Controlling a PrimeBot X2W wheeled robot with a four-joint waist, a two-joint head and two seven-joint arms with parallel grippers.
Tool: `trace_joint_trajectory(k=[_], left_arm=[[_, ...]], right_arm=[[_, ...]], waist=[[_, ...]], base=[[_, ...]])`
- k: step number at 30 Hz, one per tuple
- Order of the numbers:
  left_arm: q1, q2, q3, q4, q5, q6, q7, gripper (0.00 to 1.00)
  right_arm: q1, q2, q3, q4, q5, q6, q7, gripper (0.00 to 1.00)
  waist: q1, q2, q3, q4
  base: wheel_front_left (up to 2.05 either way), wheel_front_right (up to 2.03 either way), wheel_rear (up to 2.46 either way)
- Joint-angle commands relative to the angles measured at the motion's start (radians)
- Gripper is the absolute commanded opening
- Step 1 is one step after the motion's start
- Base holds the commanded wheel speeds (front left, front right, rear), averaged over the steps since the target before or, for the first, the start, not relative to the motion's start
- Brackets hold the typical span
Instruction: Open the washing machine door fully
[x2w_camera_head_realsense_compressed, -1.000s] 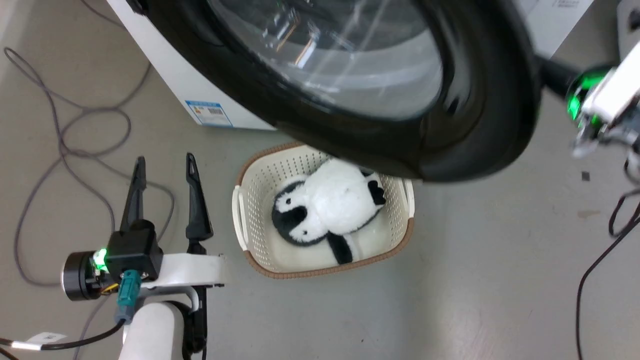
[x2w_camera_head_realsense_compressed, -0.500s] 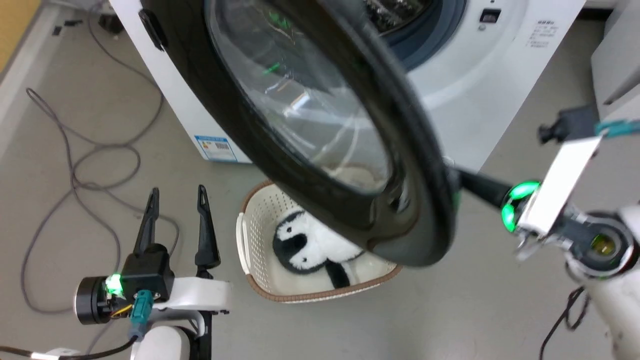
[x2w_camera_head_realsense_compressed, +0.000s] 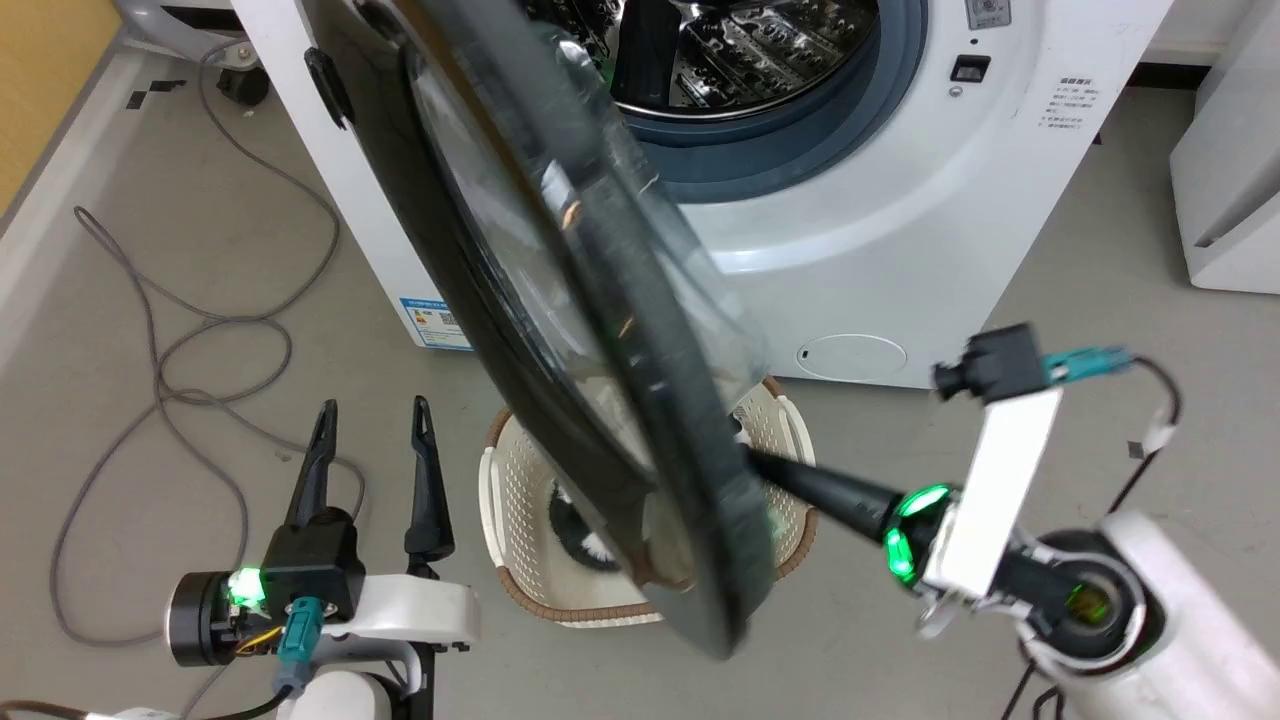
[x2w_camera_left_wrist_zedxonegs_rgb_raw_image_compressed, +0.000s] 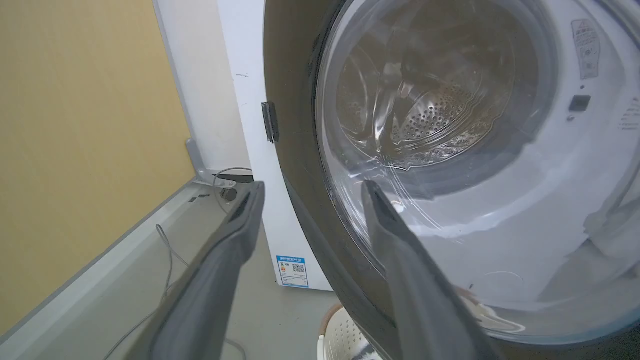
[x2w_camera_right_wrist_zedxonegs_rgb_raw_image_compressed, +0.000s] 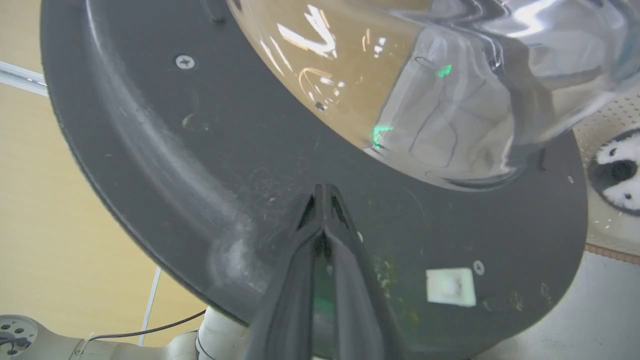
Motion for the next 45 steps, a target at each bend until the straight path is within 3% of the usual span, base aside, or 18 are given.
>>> trace_joint_trajectory(k=[1,16,23,30,32,36,41,45], left_arm=[[0.008,0.001,-0.001,0.004,-0.002,0.002,-0.005,1.0],[0.036,0.001,0.008,0.024,0.003,0.0,-0.005,1.0],[0.062,0.002,0.022,0.031,0.006,-0.003,-0.005,1.0],[0.09,0.005,0.038,0.033,0.007,-0.003,-0.005,1.0],[0.098,0.006,0.044,0.033,0.007,-0.003,-0.005,1.0],[0.115,0.008,0.056,0.028,0.007,-0.002,-0.005,1.0],[0.128,0.008,0.065,0.022,0.01,-0.001,-0.005,1.0],[0.133,0.011,0.072,0.025,0.008,-0.005,-0.005,1.0]], right_arm=[[0.021,0.011,0.009,-0.011,-0.006,0.001,-0.003,0.0],[0.14,0.055,0.095,-0.084,-0.02,0.001,-0.059,0.0],[0.156,0.036,0.001,-0.102,-0.114,0.001,-0.297,0.0],[0.169,-0.003,-0.078,-0.042,-0.31,0.001,-0.717,0.0],[0.166,-0.025,-0.088,-0.005,-0.405,0.001,-0.804,0.0],[0.163,-0.029,-0.191,0.043,-0.685,0.001,-0.84,0.0],[0.225,0.084,-0.375,-0.049,-1.084,0.001,-0.841,0.0],[0.287,0.142,-0.419,-0.094,-1.261,0.001,-0.841,0.0]], waist=[[0.0001,0.0,-0.001,0.0],[0.0001,0.0,-0.051,-0.019],[0.0001,0.0,-0.084,-0.044],[0.0001,0.0,-0.124,-0.072],[0.0001,0.0,-0.132,-0.079],[0.0001,0.0,-0.146,-0.095],[0.0001,0.0,-0.154,-0.104],[0.0001,0.0,-0.159,-0.108]], base=[[0.0,0.0,0.0],[0.0,0.0,0.0],[0.0,0.0,0.0],[0.0,0.0,0.0],[0.0,0.0,0.0],[0.0,0.0,0.0],[0.0,0.0,0.0],[0.0,0.0,0.0]])
